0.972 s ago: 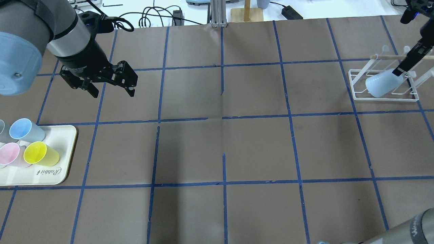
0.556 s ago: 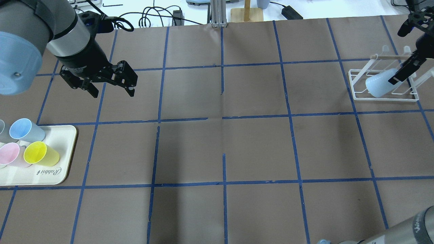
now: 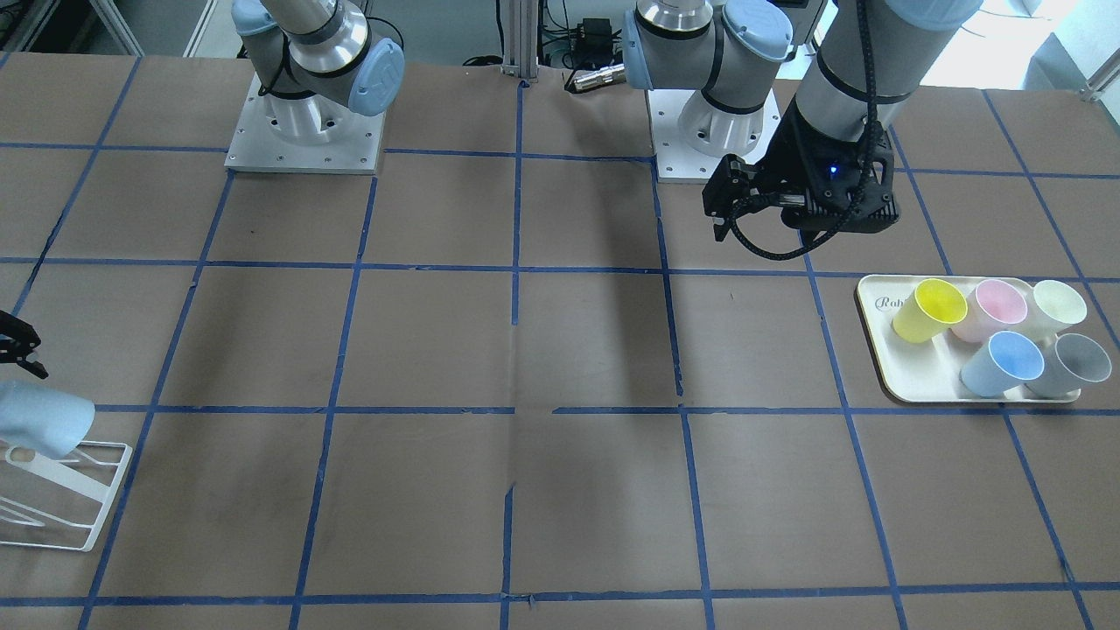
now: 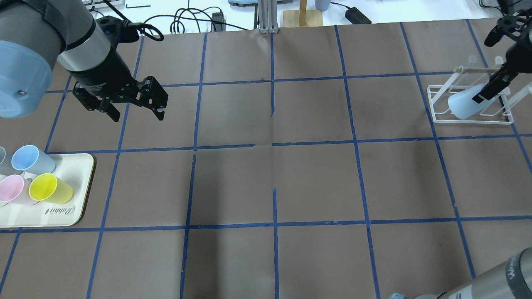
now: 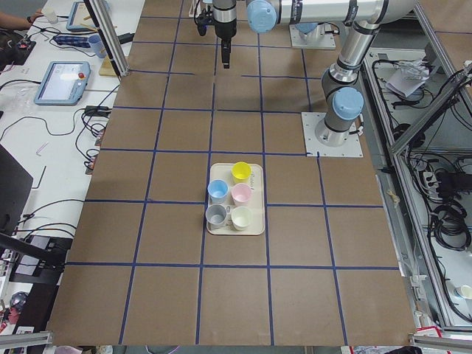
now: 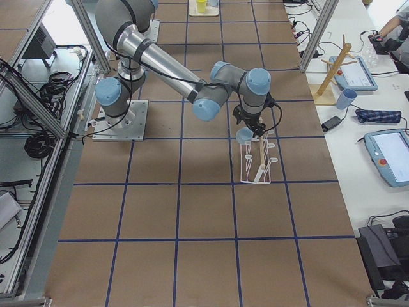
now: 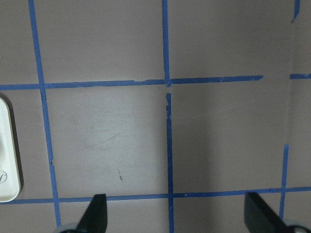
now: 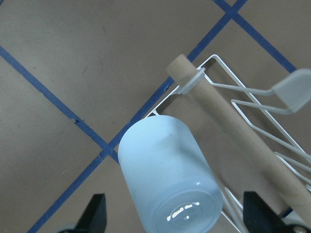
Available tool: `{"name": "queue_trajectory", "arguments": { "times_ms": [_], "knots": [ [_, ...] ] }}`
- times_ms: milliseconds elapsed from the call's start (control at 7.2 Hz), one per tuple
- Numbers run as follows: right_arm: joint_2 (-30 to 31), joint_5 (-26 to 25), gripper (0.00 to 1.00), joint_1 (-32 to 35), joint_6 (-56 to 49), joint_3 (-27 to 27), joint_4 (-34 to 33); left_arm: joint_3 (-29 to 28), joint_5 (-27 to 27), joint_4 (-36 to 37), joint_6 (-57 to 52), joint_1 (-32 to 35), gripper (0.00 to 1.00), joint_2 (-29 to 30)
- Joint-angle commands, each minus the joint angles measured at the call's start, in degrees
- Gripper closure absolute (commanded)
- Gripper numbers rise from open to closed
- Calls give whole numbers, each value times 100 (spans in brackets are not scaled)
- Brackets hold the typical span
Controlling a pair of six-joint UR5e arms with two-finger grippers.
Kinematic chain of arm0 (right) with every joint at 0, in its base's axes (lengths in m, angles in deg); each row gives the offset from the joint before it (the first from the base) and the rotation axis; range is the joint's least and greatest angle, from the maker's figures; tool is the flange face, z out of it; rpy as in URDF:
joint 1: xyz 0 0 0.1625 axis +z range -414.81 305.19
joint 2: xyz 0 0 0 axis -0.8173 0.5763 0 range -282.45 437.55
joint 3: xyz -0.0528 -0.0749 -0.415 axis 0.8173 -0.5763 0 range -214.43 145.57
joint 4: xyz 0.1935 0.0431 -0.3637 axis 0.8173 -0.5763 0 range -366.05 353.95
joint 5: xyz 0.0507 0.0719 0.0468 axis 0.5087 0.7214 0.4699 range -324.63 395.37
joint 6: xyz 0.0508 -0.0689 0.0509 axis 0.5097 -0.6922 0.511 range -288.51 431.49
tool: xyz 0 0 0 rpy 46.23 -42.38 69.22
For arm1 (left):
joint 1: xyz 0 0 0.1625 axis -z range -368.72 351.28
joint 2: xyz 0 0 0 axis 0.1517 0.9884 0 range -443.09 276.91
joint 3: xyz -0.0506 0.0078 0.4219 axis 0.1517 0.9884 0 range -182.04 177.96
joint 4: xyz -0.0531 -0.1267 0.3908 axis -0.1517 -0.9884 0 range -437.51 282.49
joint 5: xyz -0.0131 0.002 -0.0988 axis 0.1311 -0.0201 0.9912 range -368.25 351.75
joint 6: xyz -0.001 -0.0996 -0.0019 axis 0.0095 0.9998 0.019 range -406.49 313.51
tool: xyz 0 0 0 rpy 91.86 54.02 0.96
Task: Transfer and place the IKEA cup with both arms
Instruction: 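Close the right gripper around the light blue cup's base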
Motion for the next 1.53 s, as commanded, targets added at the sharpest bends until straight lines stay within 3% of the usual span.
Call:
{"name": "queue_trajectory", "arguments": {
  "times_ms": [0, 1389],
  "knots": [
    [-68, -6, 0, -6, -8, 33, -35, 31, 17, 41, -8, -42, 0, 36],
    [-129, 126, 2, 2, -8, 244, -439, 31, -1, -328, 98, 37, 0, -53]
  ]
}}
